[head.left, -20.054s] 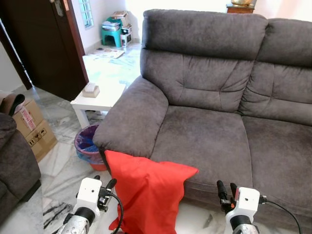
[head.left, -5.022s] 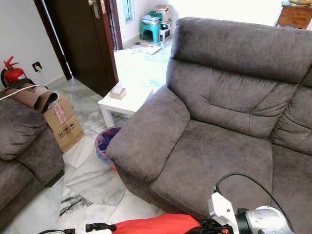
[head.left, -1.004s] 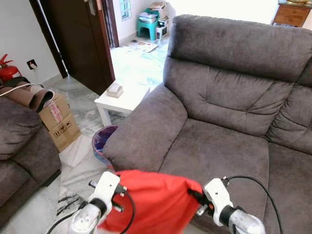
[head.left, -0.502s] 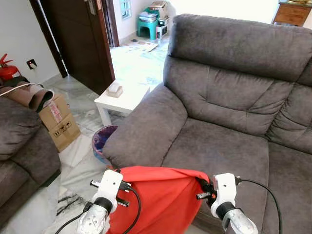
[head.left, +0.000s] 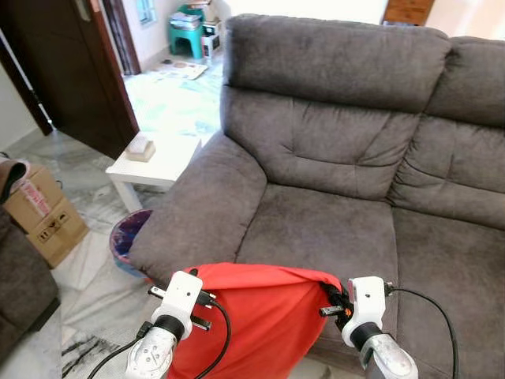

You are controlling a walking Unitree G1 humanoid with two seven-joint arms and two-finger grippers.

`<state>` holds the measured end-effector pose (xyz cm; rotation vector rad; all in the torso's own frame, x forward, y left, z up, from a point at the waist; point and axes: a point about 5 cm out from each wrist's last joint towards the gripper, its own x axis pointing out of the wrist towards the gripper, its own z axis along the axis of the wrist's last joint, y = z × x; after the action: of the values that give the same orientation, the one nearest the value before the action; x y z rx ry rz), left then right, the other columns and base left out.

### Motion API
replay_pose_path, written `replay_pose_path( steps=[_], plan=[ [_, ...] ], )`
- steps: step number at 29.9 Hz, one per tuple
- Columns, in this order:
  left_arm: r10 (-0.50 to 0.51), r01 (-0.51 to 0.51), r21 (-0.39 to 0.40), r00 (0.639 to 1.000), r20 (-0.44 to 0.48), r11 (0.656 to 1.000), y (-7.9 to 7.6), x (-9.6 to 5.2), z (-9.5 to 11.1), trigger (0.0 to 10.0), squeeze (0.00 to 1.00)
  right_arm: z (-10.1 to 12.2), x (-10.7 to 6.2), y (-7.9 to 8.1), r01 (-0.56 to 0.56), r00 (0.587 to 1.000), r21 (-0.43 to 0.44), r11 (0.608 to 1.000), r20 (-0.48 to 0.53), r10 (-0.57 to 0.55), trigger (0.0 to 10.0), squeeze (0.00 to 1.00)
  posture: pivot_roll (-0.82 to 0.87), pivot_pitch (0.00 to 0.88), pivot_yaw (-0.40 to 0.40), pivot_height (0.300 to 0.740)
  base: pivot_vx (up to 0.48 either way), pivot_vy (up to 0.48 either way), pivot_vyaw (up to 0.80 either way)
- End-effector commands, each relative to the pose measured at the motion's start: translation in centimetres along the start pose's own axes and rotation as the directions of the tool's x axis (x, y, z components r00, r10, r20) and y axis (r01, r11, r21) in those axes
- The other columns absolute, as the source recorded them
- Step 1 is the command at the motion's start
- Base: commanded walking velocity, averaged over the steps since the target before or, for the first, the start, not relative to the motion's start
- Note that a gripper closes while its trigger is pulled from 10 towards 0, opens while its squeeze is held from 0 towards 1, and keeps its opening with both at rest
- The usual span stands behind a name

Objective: Move the pillow to the sofa from floor

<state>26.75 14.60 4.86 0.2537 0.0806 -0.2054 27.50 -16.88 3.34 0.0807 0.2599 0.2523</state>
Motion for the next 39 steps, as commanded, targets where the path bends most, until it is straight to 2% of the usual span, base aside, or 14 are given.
replay_pose_path(
  steps=[1,9,13,26,39],
  plan=[
    [0.047,-0.049,0.015,0.996,0.077,0.999,1.2,0.1,1.4,10.0,0.00,1.0,0.0,-0.9,0.054,0.997,0.011,0.999,0.053,-0.054,10.0,0.00,0.02,0.093,0.024,0.740,0.000,0.000,-0.80],
    [0.048,-0.048,0.004,0.995,0.083,0.999,1.0,0.1,1.5,10.0,0.00,1.1,0.0,-1.0,0.053,0.997,0.005,0.999,0.055,-0.053,10.0,0.00,0.02,0.093,0.020,0.740,0.000,0.000,-0.80],
    [0.049,-0.052,0.025,0.994,0.094,0.998,1.0,0.1,1.6,10.0,0.00,1.2,0.1,-1.1,0.053,0.997,-0.003,0.999,0.058,-0.053,10.0,0.00,0.02,0.093,0.016,0.740,0.000,0.000,-0.80],
    [0.065,-0.066,0.013,0.993,0.096,0.998,0.9,0.0,1.6,10.0,0.00,1.9,0.6,-0.9,0.056,0.994,-0.013,0.998,0.090,-0.055,10.0,0.00,0.03,0.093,0.004,0.740,0.000,-0.308,-0.11],
    [0.056,-0.057,0.011,0.994,0.096,0.998,0.7,0.0,1.6,10.0,0.00,2.0,0.7,-0.9,0.055,0.994,-0.018,0.998,0.094,-0.053,10.0,0.00,0.03,0.091,0.001,0.740,0.000,-0.308,-0.73]
  ],
)
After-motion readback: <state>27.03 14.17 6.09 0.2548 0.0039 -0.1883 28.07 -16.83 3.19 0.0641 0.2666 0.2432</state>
